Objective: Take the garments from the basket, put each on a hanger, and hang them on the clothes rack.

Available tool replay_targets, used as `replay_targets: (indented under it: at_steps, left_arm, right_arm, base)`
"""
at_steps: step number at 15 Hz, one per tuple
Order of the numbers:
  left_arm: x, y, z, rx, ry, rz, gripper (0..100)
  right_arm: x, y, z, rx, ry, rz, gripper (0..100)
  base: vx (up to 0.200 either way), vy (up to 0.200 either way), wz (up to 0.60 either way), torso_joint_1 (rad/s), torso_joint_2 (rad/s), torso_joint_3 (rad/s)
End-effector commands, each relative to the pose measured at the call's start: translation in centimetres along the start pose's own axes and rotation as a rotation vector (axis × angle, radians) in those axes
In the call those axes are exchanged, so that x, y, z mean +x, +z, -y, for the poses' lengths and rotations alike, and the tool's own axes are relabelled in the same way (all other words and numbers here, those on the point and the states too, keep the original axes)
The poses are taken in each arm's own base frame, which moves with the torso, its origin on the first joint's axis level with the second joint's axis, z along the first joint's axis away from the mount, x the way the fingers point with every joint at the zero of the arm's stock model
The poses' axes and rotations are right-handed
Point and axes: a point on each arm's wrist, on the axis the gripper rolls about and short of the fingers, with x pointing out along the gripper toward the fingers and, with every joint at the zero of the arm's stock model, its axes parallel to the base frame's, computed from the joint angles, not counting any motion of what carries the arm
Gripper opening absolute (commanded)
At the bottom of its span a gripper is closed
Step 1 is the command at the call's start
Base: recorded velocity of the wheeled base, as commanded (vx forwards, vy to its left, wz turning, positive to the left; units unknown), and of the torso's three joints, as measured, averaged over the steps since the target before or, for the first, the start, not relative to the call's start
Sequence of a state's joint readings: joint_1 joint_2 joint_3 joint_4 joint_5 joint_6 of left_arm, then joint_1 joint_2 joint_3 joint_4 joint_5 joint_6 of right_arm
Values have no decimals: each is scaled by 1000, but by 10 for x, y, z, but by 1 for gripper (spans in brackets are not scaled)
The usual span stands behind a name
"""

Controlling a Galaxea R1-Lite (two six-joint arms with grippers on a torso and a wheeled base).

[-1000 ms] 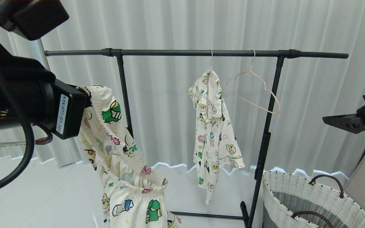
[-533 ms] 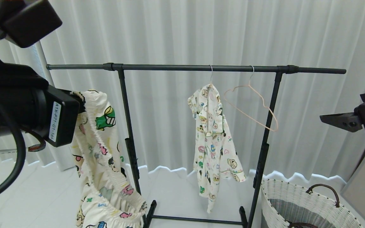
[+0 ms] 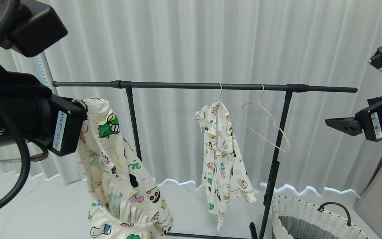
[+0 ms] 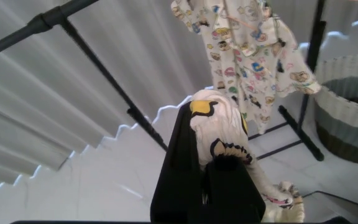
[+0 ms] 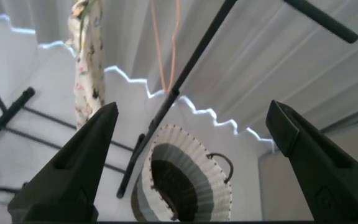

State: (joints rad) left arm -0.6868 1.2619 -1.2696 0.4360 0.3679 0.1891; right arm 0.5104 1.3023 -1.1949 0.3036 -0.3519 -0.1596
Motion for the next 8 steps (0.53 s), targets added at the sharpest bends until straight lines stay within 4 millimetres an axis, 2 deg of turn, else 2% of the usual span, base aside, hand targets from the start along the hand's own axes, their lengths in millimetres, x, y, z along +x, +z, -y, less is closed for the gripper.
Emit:
replay_targets:
  at_steps: [1,8]
  left_arm:
    - [1,-3,1,5,-1,-12,0]
    - [0,-3,3,8,-9,-6,0]
  right_arm:
    - [5,-4,1,0,-7,-21,100]
    - [12,-7,0,0,-8,-44,100]
  base:
    - [200,0,0,22,-56,-17]
    - [200,0,0,14,-2,-5]
